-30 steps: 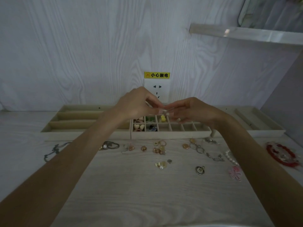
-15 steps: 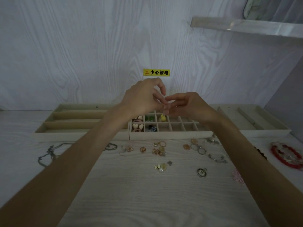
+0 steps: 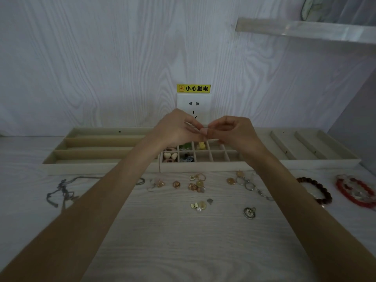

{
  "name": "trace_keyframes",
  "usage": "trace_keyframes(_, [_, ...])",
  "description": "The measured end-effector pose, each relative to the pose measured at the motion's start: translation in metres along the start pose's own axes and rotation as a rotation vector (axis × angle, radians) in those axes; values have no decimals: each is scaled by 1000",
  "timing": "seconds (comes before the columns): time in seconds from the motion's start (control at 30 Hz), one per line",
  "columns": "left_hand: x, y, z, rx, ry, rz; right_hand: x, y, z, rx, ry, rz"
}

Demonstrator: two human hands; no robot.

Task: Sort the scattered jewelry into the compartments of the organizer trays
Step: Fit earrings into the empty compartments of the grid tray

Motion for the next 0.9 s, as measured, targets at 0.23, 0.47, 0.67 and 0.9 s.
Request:
trace_keyframes(0.23, [-3,-5,12,-57,-5,98,11,13,-7,303,-40,201])
trace_keyframes(0.47, [-1,-16,16,-229,-31,112,12,7,-15,583,9,314])
trace_keyframes(0.67, [-5,-16,9,-307,-22,128,18,2,-11,738,133,371])
trace_keyframes(0.9, [-13,-20,0,-504,-6,85,15,13,-6,800,191,407])
Point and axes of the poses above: each hand's wrist, its own x-axis away from the middle knuckle, its own y-axis out of the back of the hand, z = x × y, the point moved 2 cm from there along -x, towards the middle knuckle, and after that the axes turned 9 degrees about y, right-handed, at the moved point
